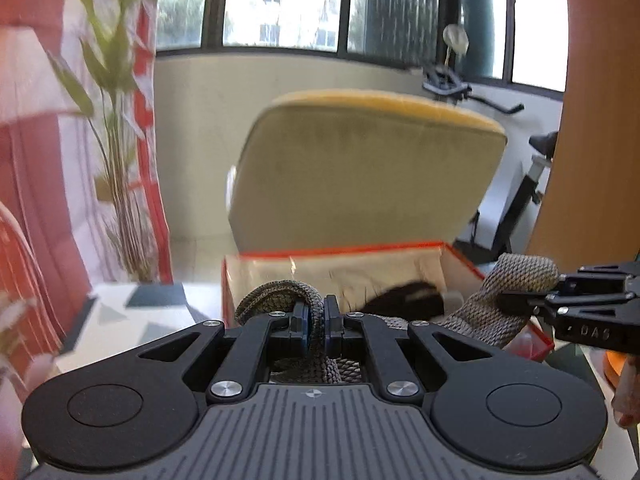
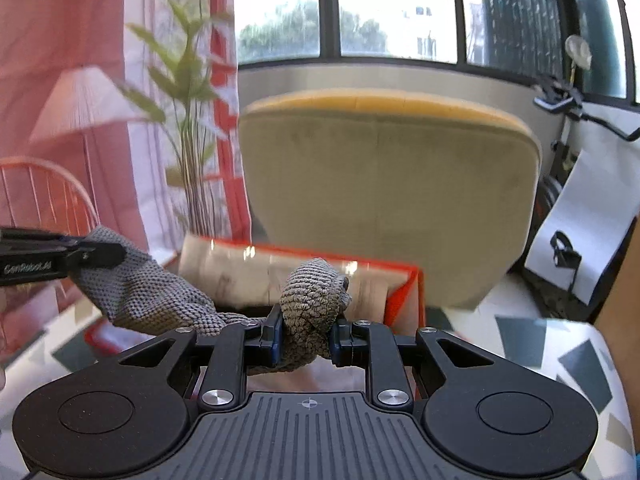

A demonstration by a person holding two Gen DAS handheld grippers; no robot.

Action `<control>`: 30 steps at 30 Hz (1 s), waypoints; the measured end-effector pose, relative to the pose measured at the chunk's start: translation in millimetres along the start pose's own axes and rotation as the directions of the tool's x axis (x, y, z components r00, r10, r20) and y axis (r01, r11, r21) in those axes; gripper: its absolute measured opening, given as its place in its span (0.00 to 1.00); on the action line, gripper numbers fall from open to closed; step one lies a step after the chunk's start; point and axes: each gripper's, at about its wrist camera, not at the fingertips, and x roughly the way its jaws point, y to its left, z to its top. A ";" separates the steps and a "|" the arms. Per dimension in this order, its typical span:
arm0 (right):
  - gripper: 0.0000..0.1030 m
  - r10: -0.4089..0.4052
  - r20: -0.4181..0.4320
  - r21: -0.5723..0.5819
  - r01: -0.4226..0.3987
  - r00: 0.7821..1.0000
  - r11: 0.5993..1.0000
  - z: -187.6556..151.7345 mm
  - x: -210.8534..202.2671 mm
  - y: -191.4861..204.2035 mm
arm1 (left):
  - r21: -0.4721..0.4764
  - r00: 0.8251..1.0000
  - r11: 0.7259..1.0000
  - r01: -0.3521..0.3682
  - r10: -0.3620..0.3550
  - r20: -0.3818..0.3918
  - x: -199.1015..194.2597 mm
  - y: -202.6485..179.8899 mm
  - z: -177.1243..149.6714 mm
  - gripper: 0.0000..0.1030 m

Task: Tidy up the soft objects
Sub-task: 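Lift the knit towel with both grippers and carry it over the box, then lower the towel into the red box and open both grippers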

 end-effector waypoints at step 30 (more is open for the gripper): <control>0.22 -0.008 -0.215 0.152 0.042 0.977 0.987 -33.1 59.0 -23.9 | -0.027 0.980 0.999 0.033 -0.037 -0.194 66.0 4.1 -16.9 0.08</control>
